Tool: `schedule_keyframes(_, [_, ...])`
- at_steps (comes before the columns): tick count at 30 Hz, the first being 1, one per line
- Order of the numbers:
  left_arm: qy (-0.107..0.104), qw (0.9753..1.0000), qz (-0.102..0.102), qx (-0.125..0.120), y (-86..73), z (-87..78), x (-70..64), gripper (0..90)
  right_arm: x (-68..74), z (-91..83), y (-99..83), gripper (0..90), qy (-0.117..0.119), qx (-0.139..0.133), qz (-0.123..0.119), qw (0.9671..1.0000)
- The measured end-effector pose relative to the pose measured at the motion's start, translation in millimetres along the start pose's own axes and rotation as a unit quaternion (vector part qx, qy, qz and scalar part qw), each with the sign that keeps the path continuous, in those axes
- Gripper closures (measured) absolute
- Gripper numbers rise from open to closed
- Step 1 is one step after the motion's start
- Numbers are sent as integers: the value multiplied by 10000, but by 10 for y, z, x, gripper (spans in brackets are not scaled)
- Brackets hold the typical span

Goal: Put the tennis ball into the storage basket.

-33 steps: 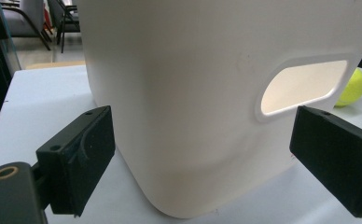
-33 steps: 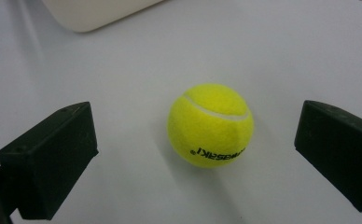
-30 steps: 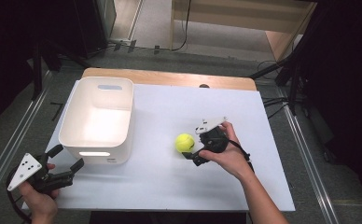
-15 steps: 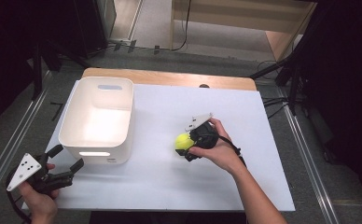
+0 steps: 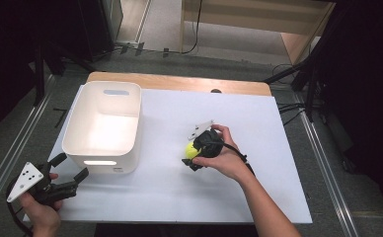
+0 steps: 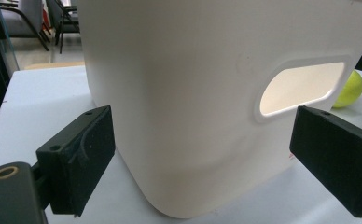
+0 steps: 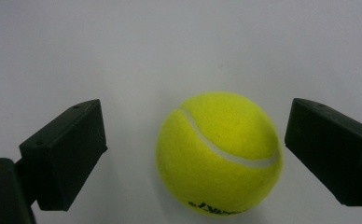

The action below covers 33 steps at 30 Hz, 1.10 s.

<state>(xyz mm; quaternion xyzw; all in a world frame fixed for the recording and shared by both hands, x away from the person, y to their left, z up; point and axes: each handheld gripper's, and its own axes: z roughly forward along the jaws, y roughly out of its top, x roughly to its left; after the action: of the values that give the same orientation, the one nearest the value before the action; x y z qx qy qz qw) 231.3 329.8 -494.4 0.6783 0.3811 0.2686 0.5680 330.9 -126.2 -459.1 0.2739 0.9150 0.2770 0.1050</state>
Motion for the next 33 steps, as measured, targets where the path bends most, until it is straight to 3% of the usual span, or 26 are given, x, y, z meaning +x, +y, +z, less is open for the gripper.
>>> schedule_keyframes(14, [-17, 10000, 3, 14, -1, -6, 2, 72, -25, 93, 27, 50, -3, 116, 182, 9998])
schedule_keyframes(17, [-17, 10000, -3, 8, 0, -4, 2, 72, -59, 130, -6, 50, -150, 304, 199, 9992])
schedule_keyframes(22, [-22, 10000, -7, -1, -1, -1, 1, 72, -86, 163, -33, 50, -192, 477, 275, 9983])
schedule_keyframes(25, [-19, 10000, -2, -2, 0, -3, 3, 72, -101, 189, -44, 73, -304, 573, 306, 9974])
schedule_keyframes(33, [-22, 10000, 13, 6, -1, -7, 5, 72, -98, 206, -50, 135, -261, 607, 442, 9968])
